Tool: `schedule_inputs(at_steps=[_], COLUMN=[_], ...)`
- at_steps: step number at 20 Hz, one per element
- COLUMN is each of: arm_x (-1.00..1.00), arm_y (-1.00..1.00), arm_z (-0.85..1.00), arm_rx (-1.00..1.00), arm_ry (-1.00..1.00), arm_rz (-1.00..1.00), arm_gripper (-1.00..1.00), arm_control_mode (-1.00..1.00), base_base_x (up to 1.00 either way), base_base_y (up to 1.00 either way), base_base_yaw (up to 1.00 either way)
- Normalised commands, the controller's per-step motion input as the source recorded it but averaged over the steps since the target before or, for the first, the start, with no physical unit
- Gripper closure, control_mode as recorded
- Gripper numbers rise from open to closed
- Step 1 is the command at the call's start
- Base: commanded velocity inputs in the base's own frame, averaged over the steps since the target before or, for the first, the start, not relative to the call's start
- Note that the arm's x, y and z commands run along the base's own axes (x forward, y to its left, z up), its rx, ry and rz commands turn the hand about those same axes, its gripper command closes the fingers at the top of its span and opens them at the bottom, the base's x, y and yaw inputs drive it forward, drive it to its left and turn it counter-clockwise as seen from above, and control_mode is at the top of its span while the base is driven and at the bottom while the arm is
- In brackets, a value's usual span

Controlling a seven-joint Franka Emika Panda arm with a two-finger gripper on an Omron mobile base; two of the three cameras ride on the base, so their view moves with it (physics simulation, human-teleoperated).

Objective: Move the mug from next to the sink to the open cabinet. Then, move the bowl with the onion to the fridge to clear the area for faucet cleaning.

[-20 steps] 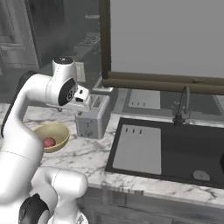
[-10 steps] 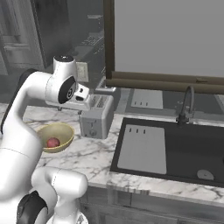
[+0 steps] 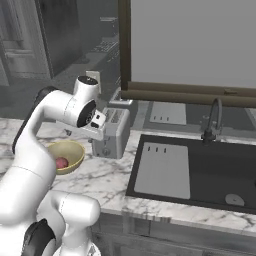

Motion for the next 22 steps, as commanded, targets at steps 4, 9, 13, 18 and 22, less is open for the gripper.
schedule_inputs(at_steps=[4,9,13,18,22], arm_x=[0.46,0.41,0.41,0.40,0.03], arm_y=[0.16,0.33,0.23,0.28,0.21], arm_z=[-0.66,-0.64,-0.49,-0.52,-0.81], arm_rx=[0.06,0.00,0.00,0.00,0.00], arm_ry=[0.04,0.05,0.02,0.04,0.13], arm_rz=[-0.15,-0.12,-0.09,-0.06,-0.01], arm_gripper=[-1.00,-1.00,-1.00,-1.00,-1.00], arm_control_mode=[-1.00,-1.00,-1.00,-1.00,-1.00], base_base_x=[0.00,0.00,0.00,0.00,0.00], base_base_y=[0.00,0.00,0.00,0.00,0.00], base_base_yaw=[0.00,0.00,0.00,0.00,0.00])
